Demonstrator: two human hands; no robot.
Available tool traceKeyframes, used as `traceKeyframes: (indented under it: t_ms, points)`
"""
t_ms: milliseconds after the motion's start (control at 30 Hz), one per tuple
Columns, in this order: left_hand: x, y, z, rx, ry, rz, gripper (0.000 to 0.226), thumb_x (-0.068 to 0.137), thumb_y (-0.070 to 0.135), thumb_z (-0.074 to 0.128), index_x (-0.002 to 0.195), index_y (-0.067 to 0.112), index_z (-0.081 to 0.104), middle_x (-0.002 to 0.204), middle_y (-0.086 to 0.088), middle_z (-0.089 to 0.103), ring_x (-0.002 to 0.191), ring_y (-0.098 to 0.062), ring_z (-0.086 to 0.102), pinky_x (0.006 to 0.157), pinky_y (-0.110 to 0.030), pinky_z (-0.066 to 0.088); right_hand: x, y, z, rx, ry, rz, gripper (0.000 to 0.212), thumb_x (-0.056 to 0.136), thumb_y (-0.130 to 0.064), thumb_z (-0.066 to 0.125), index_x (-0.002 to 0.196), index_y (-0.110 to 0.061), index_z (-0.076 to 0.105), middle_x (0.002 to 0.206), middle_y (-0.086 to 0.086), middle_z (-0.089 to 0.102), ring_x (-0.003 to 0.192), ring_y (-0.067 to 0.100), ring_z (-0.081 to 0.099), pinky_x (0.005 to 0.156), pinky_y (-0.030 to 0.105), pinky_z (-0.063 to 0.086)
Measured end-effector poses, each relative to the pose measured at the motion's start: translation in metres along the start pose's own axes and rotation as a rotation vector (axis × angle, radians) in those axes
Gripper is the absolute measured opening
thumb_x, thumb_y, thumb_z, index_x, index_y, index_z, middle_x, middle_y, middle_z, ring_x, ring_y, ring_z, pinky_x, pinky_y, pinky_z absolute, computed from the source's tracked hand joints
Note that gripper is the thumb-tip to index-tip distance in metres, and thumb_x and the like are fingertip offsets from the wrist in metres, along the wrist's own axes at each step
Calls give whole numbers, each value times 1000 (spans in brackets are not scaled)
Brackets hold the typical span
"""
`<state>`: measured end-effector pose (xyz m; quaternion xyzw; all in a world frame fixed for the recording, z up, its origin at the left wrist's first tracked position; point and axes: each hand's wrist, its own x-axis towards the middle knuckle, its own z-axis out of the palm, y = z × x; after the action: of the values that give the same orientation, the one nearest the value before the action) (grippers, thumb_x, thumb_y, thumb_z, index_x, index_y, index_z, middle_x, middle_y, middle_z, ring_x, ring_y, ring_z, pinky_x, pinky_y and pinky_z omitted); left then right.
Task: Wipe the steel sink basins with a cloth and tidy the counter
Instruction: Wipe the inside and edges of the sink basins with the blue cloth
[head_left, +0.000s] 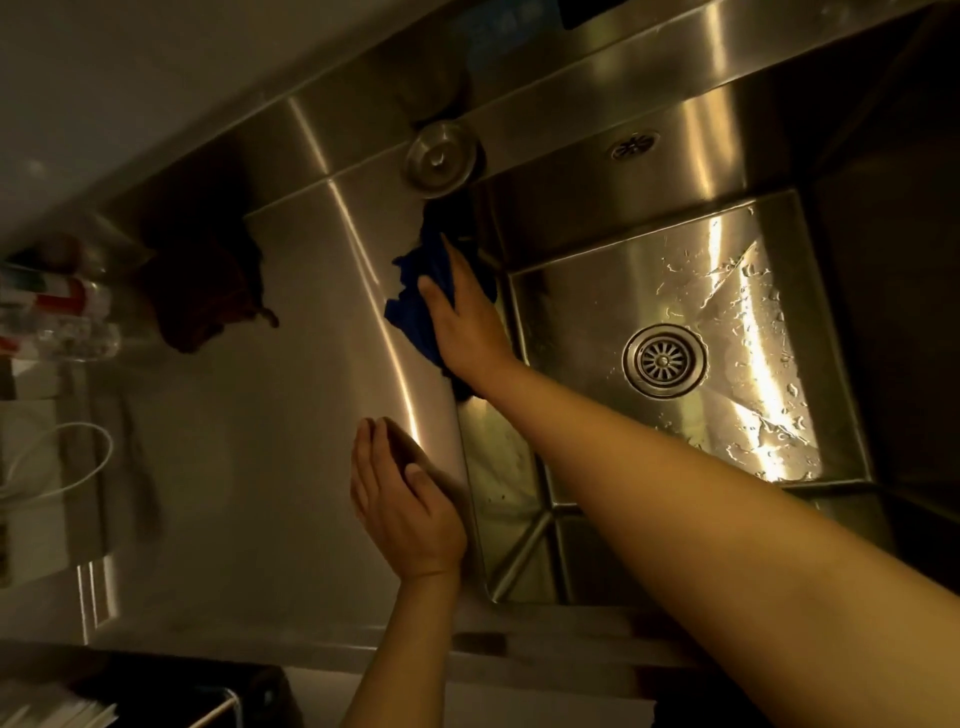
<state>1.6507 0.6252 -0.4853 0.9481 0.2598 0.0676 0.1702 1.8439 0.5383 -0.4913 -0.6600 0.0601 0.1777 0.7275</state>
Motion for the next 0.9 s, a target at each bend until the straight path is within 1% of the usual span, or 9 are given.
traceKeyframes:
  t_ms: [100,267,400,500,567,667,733,833,900]
  points:
    - [-1,2,-1,4,-2,3,62,97,21,37,159,17,36,167,1,32,154,-17,28,125,-47,24,-22,10,1,122,14,70,52,109,-33,41,158,-20,30,157,1,43,143,17,42,120,46,34]
    - [9,2,-10,12,-67,-10,60,95,21,40,154,14,45,160,-7,44,147,-25,38,121,-53,32,-94,37,7,201,0,126,45,107,-44,41,151,-39,34,151,-9,47,137,9,47,117,46,39]
    - [15,-3,-27,6,-169,36,58,101,33,32,157,24,42,164,5,38,149,-18,33,122,-51,32,-146,58,8,188,-24,178,56,107,-45,43,159,-37,24,160,-10,36,145,9,37,120,46,34]
    - [31,13,-24,-2,-227,123,55,103,35,31,157,30,42,166,15,31,154,-14,24,124,-50,27,-163,68,8,223,-42,211,57,106,-48,43,159,-40,23,162,-13,33,148,7,33,122,45,30]
    - [46,34,-10,-18,-228,146,56,103,38,32,158,32,39,167,15,28,155,-12,19,126,-48,23,-157,71,7,262,-53,245,55,105,-49,43,156,-46,26,161,-16,34,147,4,34,123,43,30]
    - [59,58,10,-115,-141,47,55,100,38,35,155,38,40,166,19,29,155,-9,21,125,-53,24,-121,71,-2,322,-59,312,44,105,-42,43,142,-64,33,155,-19,40,141,-1,39,122,35,31]
    - [59,60,17,-137,-121,24,56,99,34,36,155,41,38,166,22,27,156,-8,18,125,-57,22,-85,74,-6,313,-60,331,42,107,-36,43,143,-56,37,153,-14,44,136,1,44,116,26,33]
    - [55,53,22,-49,-121,109,57,103,34,36,160,36,33,170,15,23,158,-12,14,125,-60,19,-27,78,-8,262,-34,319,53,107,-39,43,157,-34,29,156,-7,40,129,-5,36,98,3,28]
    - [56,53,24,-44,-104,108,57,103,33,39,160,33,35,170,12,25,158,-14,15,124,-60,20,8,80,-9,261,-8,354,56,107,-39,43,159,-26,27,161,-4,36,134,-2,32,102,5,22]
